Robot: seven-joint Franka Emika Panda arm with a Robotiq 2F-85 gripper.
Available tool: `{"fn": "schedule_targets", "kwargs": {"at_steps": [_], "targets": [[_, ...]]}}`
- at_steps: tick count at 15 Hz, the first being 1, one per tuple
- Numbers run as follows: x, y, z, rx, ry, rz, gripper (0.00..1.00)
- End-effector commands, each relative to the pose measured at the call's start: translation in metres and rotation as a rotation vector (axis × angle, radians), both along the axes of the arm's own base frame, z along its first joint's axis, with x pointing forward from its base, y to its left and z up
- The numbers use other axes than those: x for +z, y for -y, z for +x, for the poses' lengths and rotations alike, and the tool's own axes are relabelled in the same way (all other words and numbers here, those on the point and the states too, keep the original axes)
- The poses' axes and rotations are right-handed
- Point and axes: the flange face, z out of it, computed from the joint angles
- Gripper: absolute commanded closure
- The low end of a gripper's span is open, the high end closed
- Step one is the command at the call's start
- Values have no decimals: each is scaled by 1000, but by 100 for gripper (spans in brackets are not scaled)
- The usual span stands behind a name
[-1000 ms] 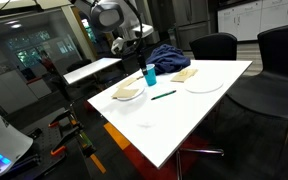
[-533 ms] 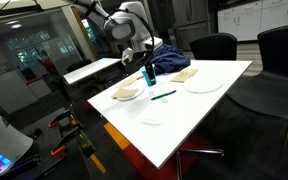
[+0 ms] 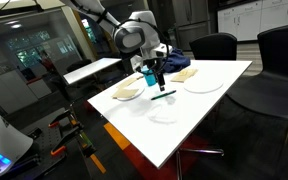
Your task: Pick up the pen from the table and put it in the light blue cup.
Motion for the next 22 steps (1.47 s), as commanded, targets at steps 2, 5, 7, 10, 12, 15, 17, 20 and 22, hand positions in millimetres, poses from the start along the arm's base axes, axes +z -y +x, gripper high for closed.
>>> {"fn": "schedule_targets", "kwargs": {"at_steps": [2,5,7,10,12,15,17,20,22], "targets": [[-21,-4,10,46,36,-18,0],[-34,-6,11,46,41,-29,0],[-40,-6,11,48,39,-38,0],[-46,-5,13,52,36,-43,29],[-47,-5,14,53,36,-44,39],[-47,-4,16,48,37,-44,62],[-46,-1,18,44,39,-45,77],[-45,0,20,41,40,-48,98],[-39,0,22,33,43,-48,98]]}}
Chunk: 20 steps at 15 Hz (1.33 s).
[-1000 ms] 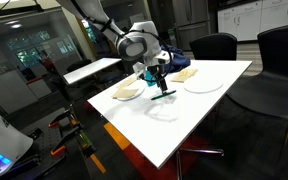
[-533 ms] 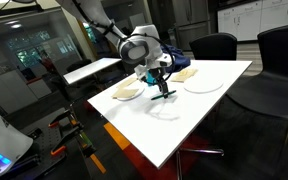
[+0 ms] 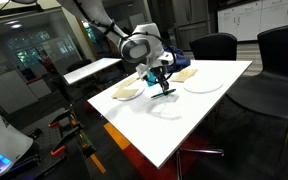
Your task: Pick up the pen from the table and put it in the light blue cup.
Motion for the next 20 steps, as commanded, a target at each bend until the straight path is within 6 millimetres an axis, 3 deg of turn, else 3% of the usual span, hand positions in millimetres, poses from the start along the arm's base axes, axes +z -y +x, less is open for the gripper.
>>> {"fn": "schedule_targets", "kwargs": {"at_steps": [1,5,9,15,20], "targets": [[11,2,6,-18,11,-17,96],[45,5,7,-40,18,-12,96],[91,1,8,-26,9,10,96],[176,-17,8,19,15,17,96],[227,-37,5,134,3,14,96]]}}
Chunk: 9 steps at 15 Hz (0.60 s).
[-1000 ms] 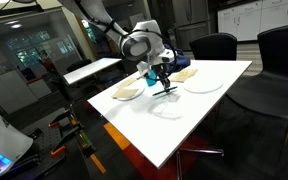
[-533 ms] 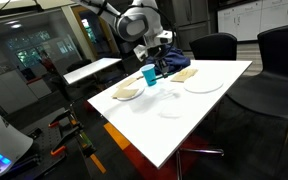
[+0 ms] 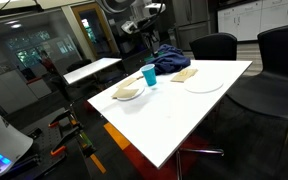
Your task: Pick up the pen from the table and put it in the light blue cup.
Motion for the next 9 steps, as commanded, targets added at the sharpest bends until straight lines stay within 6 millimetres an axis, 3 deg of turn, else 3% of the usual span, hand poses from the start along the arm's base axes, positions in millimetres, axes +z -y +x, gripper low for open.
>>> {"fn": "schedule_targets", "kwargs": {"at_steps": [1,9], "targets": [[37,-16,-13,82,-11,-6,96],[83,-28,-15,351,-65,-11,96]]}}
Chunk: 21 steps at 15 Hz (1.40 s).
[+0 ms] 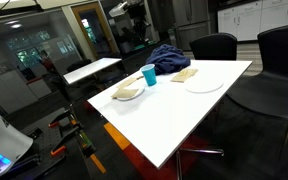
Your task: Pick up the pen from the table and put it in the light blue cup.
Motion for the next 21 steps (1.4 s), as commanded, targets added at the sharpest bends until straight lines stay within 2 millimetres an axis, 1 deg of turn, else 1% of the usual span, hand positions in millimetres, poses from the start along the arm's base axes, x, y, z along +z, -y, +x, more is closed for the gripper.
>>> {"fn": "schedule_targets", "kwargs": {"at_steps": [1,3,4,5,9,13,14,21], "targets": [[26,-4,-7,129,-48,-2,96],[35,-7,-10,204,-85,-18,96],[19,-4,-6,137,-57,-4,96],[22,-4,-6,144,-58,-5,86],[16,-4,-6,143,-66,-4,86],[16,-3,-6,143,-67,-3,86],[16,-3,-6,143,-67,-3,96],[7,-6,9,288,84,66,96]]}}
